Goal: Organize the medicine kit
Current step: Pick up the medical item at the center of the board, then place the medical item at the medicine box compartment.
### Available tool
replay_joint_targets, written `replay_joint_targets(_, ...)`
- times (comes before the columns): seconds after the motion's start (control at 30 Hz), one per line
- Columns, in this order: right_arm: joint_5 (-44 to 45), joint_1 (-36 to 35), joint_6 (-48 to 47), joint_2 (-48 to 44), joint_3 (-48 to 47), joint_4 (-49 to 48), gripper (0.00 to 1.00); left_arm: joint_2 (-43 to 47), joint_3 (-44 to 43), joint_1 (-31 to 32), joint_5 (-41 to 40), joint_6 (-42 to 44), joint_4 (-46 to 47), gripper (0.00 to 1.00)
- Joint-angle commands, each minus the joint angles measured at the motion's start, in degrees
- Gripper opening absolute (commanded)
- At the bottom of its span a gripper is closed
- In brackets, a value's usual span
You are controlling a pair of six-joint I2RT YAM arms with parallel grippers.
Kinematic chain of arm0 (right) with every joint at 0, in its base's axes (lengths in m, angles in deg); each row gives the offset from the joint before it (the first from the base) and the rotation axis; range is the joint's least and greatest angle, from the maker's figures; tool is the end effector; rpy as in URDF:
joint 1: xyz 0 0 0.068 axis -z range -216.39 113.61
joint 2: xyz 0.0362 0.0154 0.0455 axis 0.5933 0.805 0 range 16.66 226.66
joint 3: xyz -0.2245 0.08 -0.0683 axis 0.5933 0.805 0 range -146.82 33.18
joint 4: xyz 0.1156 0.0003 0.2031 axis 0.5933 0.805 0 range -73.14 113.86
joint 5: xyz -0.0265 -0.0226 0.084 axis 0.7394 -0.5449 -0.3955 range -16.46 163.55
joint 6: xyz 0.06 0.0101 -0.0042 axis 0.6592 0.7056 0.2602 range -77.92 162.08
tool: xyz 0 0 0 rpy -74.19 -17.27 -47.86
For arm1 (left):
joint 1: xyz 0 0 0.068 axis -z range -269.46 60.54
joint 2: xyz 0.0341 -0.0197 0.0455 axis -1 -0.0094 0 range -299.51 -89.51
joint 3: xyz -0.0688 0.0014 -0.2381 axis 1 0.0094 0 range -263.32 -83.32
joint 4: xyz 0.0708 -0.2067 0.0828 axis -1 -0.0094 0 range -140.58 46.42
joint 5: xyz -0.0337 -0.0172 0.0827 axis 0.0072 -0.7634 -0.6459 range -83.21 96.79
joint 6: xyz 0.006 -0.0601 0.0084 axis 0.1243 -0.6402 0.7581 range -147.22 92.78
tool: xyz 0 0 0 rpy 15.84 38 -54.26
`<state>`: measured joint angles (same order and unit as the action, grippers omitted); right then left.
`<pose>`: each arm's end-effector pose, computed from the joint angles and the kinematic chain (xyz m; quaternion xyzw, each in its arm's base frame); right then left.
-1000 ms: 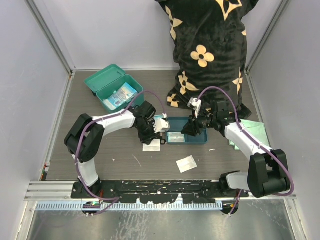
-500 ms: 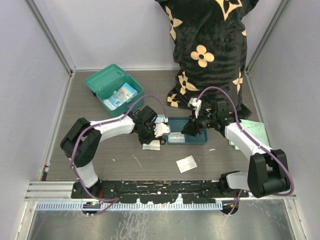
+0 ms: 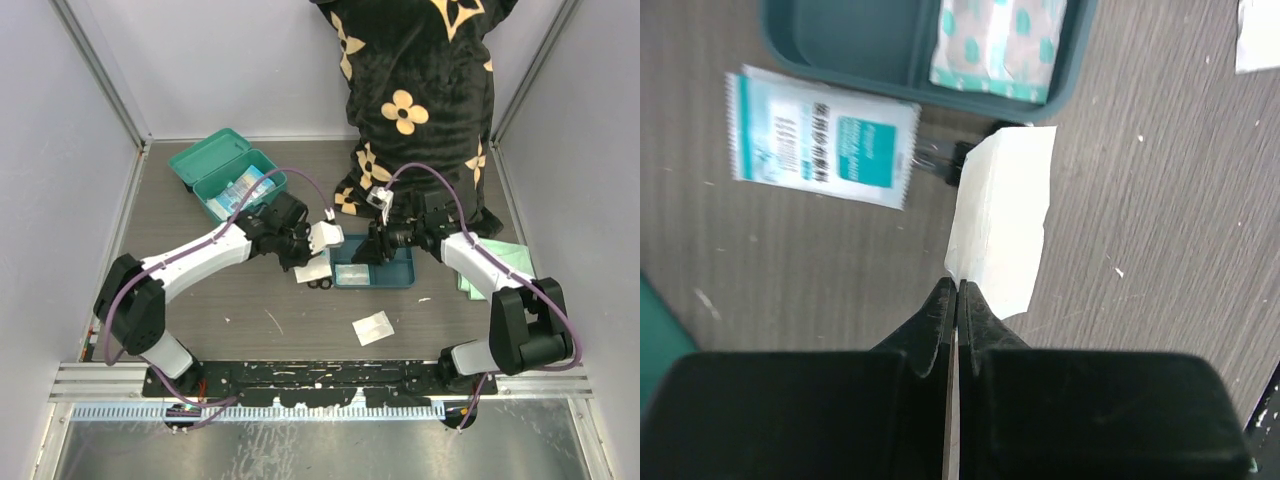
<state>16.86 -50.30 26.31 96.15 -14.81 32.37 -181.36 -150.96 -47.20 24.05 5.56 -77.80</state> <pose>0.2421 0.0992 0.2140 -0.3779 0.7470 0.4364 0.3297 0.2205 -0.2184 0.2178 0.6118 0.7297 -0.1660 0.2561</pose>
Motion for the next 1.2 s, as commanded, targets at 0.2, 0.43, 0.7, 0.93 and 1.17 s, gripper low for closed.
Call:
replay_joint_targets(0.2,-3.06,-4.75,9.10,0.76,-5.35,-7.40,0.53,4.17,-8.89,-0.13,0.03,-4.00,0.29,0.00)
replay_joint_targets(0.43,-1.06,-7.07,8.20,2.87,-6.34,-8.03,0.47,5.09,-9.55,-0.09,1.36,-6.46,0.21,0.00)
replay_joint_targets(0.7,-0.44,-7.81,4.99,5.73,-8.23,-6.90,0.25,5.83,-8.73,-0.11,3.48,-8.85,1.06,0.00)
replay_joint_targets(0.93,-0.74,-7.81,-1.24,5.38,-8.65,-4.41,0.07,6.25,-8.40,-0.20,5.66,-8.49,0.36,0.00)
replay_joint_targets(1.17,-1.88,-7.87,-24.42,1.07,-9.16,3.01,0.01,8.02,-8.71,-2.62,15.44,-7.06,-3.67,0.46)
